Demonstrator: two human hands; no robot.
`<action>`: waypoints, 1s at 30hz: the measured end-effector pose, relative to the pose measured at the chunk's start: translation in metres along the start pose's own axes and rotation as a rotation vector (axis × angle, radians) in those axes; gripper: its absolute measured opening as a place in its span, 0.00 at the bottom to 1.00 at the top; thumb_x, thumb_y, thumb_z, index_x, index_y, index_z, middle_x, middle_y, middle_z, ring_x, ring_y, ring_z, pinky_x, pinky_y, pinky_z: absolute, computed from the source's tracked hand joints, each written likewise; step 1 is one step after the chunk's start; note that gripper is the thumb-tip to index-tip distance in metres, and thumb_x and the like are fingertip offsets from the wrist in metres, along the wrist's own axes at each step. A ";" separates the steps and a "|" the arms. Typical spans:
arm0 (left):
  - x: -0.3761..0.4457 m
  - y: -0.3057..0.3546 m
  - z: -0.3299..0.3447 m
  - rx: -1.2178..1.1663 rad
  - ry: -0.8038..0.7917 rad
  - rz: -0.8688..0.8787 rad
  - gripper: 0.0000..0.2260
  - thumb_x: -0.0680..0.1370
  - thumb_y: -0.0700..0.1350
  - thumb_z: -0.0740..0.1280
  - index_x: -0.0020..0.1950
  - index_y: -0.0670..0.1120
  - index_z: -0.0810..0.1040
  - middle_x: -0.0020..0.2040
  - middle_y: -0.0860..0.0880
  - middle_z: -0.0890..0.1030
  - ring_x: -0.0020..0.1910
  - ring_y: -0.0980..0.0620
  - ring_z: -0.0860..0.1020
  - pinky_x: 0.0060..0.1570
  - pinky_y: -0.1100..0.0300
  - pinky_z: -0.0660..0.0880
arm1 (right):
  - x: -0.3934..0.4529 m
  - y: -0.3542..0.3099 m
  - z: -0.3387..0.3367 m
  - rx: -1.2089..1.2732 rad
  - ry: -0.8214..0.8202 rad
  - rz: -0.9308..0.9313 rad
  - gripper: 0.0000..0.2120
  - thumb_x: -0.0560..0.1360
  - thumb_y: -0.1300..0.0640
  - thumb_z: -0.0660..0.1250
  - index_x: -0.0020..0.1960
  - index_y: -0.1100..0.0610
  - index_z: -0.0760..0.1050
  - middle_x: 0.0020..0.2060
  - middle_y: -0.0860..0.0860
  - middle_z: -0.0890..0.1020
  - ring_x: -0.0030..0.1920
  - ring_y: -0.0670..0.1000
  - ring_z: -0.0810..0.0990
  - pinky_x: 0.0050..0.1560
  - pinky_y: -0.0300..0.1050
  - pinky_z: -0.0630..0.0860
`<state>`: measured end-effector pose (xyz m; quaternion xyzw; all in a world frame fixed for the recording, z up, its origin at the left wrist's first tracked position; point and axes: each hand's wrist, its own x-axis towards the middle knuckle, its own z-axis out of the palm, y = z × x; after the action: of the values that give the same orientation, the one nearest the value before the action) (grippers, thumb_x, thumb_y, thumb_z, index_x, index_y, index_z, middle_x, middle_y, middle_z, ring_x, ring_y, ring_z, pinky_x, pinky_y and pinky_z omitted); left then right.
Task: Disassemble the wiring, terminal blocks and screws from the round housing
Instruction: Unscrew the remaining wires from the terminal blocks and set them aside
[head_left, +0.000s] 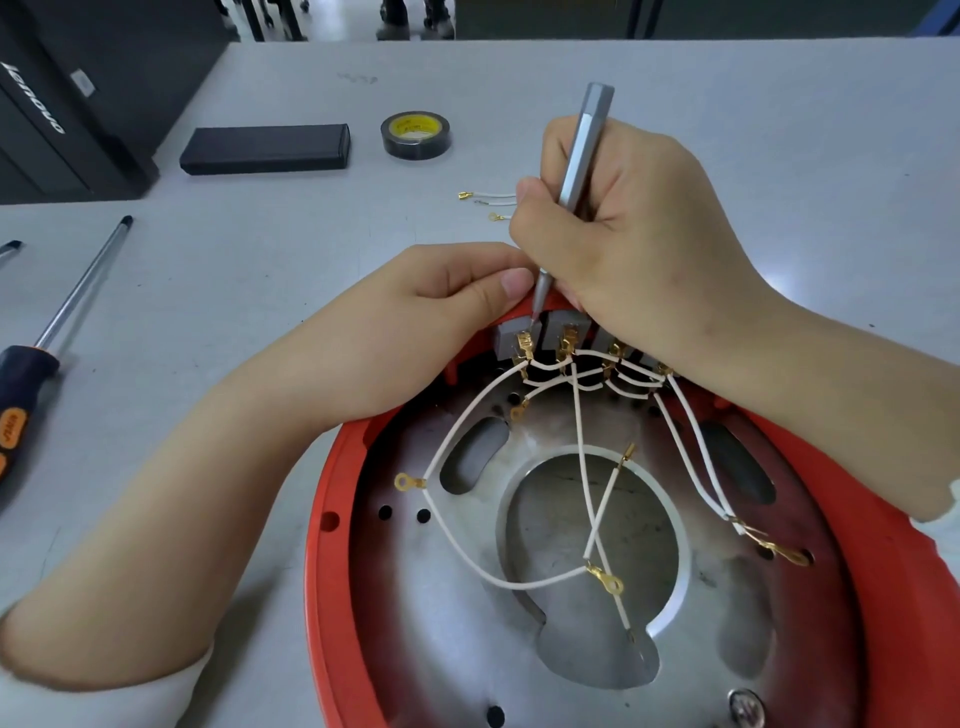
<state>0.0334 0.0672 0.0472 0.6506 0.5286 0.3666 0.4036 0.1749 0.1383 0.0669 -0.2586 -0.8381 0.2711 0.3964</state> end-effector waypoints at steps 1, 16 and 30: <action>0.000 0.000 0.000 0.009 0.005 -0.009 0.13 0.83 0.43 0.57 0.60 0.50 0.79 0.55 0.56 0.83 0.58 0.59 0.79 0.60 0.65 0.72 | 0.001 0.001 0.000 0.003 -0.009 0.014 0.18 0.75 0.62 0.62 0.32 0.51 0.59 0.23 0.47 0.64 0.27 0.52 0.68 0.28 0.31 0.63; -0.001 0.006 0.003 0.040 0.034 -0.020 0.13 0.83 0.42 0.57 0.60 0.49 0.80 0.54 0.55 0.84 0.57 0.59 0.79 0.59 0.68 0.72 | 0.009 0.003 0.000 0.015 -0.101 0.140 0.20 0.72 0.64 0.63 0.28 0.54 0.56 0.21 0.47 0.61 0.23 0.44 0.61 0.24 0.31 0.59; 0.000 -0.001 0.001 -0.028 -0.003 0.018 0.12 0.83 0.45 0.57 0.56 0.53 0.80 0.53 0.58 0.84 0.56 0.60 0.80 0.58 0.67 0.72 | 0.000 0.002 0.000 0.070 -0.066 0.039 0.13 0.74 0.61 0.62 0.33 0.60 0.64 0.23 0.48 0.64 0.25 0.45 0.65 0.27 0.31 0.62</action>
<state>0.0336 0.0668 0.0464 0.6501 0.5169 0.3764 0.4104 0.1750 0.1395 0.0655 -0.2516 -0.8355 0.3165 0.3721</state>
